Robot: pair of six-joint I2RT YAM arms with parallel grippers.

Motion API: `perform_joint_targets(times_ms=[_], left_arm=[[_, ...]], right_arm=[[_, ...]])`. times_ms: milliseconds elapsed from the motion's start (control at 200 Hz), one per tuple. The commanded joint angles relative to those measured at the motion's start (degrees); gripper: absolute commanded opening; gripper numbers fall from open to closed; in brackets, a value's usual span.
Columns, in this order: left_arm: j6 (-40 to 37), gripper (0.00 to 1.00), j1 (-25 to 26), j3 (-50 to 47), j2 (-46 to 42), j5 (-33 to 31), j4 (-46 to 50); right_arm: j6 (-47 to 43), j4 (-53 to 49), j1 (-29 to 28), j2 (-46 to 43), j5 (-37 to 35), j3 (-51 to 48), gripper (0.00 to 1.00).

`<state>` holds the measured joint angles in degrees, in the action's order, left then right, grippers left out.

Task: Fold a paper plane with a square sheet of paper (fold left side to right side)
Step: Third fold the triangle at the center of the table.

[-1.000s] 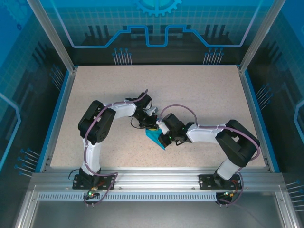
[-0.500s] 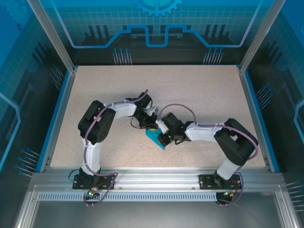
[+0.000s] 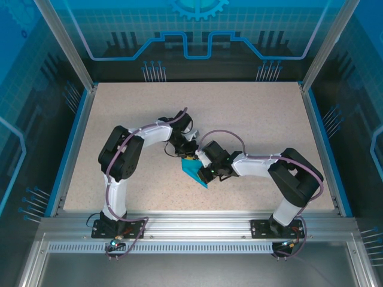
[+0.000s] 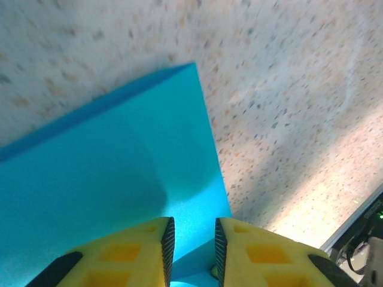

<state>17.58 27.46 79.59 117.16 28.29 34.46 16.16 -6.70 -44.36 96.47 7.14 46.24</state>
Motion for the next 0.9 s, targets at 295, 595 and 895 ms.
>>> perform_joint_targets(times_ms=[295,595,895], left_arm=[[-2.4,0.16,-5.9,-9.6,-14.2,2.1,-1.1],[2.6,0.11,-3.7,-22.1,-20.5,10.3,-11.0],[3.7,0.1,-0.4,-22.6,-17.0,8.7,-11.8]], right_arm=[[0.1,-6.1,-1.0,2.4,0.4,0.1,0.01],[0.1,-6.9,-1.2,3.0,0.2,0.6,0.01],[-0.2,-7.5,-1.3,3.1,0.1,1.0,0.01]])
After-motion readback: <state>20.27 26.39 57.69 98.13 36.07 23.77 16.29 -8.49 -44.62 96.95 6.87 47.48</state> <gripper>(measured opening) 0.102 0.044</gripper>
